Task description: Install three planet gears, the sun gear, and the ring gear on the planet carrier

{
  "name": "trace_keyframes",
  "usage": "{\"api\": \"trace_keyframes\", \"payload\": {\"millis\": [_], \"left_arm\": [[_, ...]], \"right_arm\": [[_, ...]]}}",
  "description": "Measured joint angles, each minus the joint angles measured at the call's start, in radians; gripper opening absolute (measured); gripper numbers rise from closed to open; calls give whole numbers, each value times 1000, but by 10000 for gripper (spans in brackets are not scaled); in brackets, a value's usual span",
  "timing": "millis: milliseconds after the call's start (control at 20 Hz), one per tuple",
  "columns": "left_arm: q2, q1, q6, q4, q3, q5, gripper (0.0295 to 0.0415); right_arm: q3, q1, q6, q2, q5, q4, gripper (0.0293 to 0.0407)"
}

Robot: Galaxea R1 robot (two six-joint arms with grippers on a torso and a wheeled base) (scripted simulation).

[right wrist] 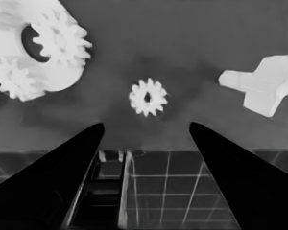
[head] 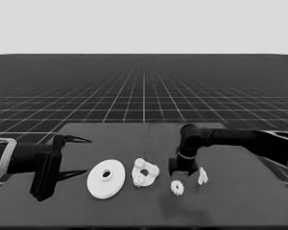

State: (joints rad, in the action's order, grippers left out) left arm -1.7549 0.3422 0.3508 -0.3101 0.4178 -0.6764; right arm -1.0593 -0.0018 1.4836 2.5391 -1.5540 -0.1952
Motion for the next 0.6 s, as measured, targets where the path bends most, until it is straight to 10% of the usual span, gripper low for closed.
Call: {"api": "trace_keyframes", "payload": {"millis": [600], "left_arm": [[0,0,0,0,0,0,385]], "right_arm": [[-110,-232,-79,18,57,-227,385]]}}
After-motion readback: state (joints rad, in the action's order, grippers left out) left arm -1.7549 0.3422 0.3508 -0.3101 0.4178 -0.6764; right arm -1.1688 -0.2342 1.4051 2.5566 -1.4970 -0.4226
